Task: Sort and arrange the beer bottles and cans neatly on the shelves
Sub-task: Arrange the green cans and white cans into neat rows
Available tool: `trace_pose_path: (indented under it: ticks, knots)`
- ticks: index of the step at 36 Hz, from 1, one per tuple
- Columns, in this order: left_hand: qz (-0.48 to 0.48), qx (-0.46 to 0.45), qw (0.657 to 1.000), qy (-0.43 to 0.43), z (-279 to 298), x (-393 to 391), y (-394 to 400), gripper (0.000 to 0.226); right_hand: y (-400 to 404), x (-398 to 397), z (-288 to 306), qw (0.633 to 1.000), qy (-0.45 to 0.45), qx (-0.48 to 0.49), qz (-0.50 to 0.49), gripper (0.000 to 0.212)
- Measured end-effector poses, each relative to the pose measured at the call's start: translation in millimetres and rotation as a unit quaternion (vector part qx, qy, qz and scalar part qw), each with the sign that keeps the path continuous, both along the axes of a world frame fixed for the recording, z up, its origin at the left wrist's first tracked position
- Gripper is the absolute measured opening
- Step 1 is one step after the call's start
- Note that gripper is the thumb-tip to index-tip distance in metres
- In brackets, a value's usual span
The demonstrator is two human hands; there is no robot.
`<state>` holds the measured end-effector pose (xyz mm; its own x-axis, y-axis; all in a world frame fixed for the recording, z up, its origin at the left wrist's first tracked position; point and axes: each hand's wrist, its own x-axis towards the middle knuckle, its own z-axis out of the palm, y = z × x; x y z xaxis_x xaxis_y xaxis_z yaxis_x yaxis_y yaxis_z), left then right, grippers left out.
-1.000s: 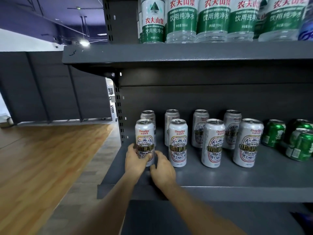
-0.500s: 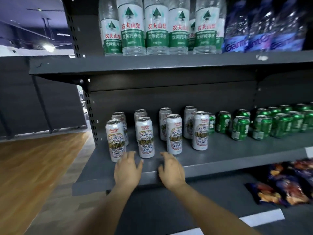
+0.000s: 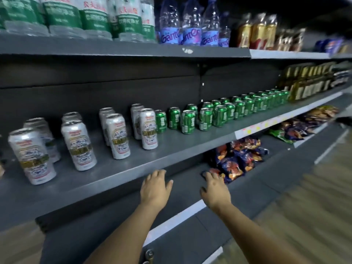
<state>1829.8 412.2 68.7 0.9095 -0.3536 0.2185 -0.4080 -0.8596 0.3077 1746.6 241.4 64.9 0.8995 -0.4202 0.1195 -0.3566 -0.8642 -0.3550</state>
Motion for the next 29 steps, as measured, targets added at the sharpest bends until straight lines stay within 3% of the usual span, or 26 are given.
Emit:
trace_pose_path:
  ticks: [14, 22, 29]
  knots:
    - [-0.124, 0.059, 0.985, 0.108, -25.6, -75.8, -292.3, 0.056, -277.8, -118.8, -15.6, 0.990, 0.054, 0.012, -0.127, 0.054]
    - [-0.161, 0.073, 0.978, 0.112, -32.2, -115.2, -446.2, 0.059, -423.7, -174.1, -30.7, 0.980, 0.084, 0.045, -0.176, 0.047]
    - [-0.181, 0.099, 0.972, 0.110, -39.8, -107.8, -557.0, 0.060, -532.4, -176.6, -42.4, 0.976, 0.089, 0.064, -0.190, 0.050]
